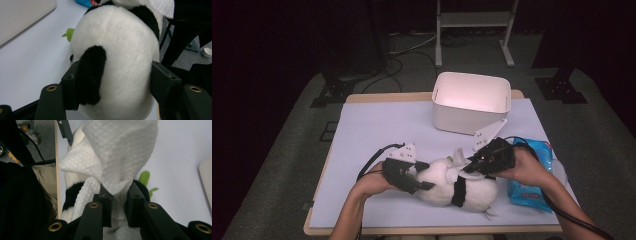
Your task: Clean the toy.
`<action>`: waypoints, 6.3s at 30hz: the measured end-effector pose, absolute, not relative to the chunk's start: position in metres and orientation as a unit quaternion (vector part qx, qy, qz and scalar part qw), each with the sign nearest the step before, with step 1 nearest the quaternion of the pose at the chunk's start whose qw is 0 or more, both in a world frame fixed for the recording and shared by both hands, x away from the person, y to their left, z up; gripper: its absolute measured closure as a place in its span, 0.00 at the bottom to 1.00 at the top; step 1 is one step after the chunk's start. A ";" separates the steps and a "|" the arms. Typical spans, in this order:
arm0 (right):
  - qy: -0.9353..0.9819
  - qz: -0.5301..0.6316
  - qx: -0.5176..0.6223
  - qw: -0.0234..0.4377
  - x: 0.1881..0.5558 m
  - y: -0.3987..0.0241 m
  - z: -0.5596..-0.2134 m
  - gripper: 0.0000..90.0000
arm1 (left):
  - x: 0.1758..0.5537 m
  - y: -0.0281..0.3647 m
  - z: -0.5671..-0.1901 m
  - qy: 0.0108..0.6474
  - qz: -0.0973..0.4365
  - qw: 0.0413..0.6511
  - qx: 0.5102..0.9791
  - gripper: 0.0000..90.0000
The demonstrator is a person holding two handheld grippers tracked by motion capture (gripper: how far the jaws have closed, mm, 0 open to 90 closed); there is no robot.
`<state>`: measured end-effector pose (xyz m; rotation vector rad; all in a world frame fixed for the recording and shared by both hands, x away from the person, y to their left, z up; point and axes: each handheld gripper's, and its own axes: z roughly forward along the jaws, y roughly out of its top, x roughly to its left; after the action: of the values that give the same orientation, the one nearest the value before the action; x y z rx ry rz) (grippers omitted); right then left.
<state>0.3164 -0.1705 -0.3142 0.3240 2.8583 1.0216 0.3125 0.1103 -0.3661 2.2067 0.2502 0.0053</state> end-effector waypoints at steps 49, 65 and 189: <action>0.918 0.339 0.194 0.068 0.343 -0.228 -0.315 0.86 | 0.311 0.111 -0.367 0.096 0.002 0.448 0.889 0.39; 0.911 0.355 0.204 0.059 0.321 -0.251 -0.321 0.86 | 0.310 0.110 -0.365 0.091 0.005 0.445 0.891 0.39; 0.907 0.398 0.095 0.095 0.325 -0.168 -0.254 0.87 | 0.325 0.086 -0.272 0.088 0.081 0.416 0.901 0.39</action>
<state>0.3245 -0.1679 -0.2542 0.2812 2.6909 1.1805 0.3253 0.0862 -0.2717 2.2628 0.2208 0.2024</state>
